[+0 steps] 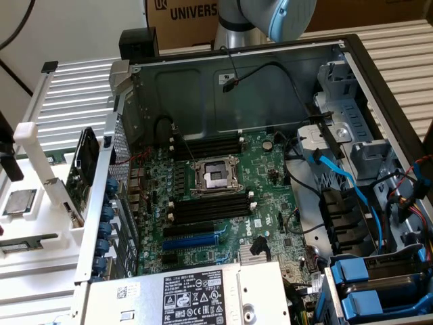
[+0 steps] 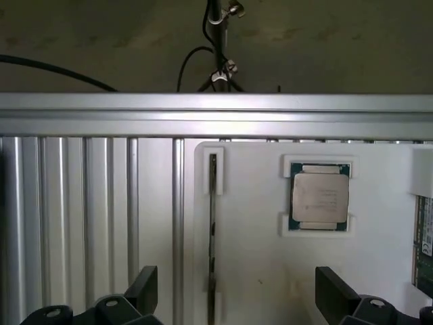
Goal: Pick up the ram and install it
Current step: 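Pick up the ram and move it above insertion slot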
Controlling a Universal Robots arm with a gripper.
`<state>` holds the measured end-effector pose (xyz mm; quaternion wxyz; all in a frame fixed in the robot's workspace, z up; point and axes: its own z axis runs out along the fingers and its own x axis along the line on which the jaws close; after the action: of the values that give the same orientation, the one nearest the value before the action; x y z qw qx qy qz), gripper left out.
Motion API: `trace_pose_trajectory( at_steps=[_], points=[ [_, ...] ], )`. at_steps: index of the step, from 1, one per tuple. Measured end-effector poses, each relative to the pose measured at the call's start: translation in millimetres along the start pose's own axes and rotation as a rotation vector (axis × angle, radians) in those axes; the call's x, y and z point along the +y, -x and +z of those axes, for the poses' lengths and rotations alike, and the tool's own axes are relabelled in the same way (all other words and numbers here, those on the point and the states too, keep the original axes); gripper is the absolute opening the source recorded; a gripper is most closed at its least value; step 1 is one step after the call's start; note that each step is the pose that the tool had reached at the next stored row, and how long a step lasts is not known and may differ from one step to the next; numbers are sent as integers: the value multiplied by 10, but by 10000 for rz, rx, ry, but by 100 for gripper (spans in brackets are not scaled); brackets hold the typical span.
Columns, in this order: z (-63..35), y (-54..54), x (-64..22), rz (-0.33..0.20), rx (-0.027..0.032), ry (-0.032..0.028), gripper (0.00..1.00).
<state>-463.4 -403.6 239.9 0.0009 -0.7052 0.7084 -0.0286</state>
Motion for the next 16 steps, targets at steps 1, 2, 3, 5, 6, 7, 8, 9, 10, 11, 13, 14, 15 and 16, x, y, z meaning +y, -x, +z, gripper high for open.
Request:
trace_pose_trajectory(
  at_steps=[1, 2, 3, 5, 6, 7, 8, 9, 10, 11, 13, 14, 15, 16],
  points=[
    [19, -2, 0, -1, 0, -1, 99],
    [37, -4, 1, -1, 0, 0, 99],
    [55, -6, 2, -1, 1, 3, 99],
    [89, -10, 3, -1, 0, 6, 99],
    [102, -19, 5, -3, 1, 9, 99],
    [114, -36, 8, -1, 1, 9, 99],
    [127, -48, 11, -1, 0, 8, 99],
    [137, -65, 16, -1, 1, 9, 99],
    [143, -79, 17, -2, 1, 11, 99],
    [147, -83, 18, -1, 0, 13, 99],
    [152, -85, 21, 0, 1, 18, 99],
    [156, -94, 28, 0, 0, 19, 99],
    [160, -104, 34, -2, 0, 20, 99],
    [167, -117, 41, -2, -2, 20, 99]
  ],
)
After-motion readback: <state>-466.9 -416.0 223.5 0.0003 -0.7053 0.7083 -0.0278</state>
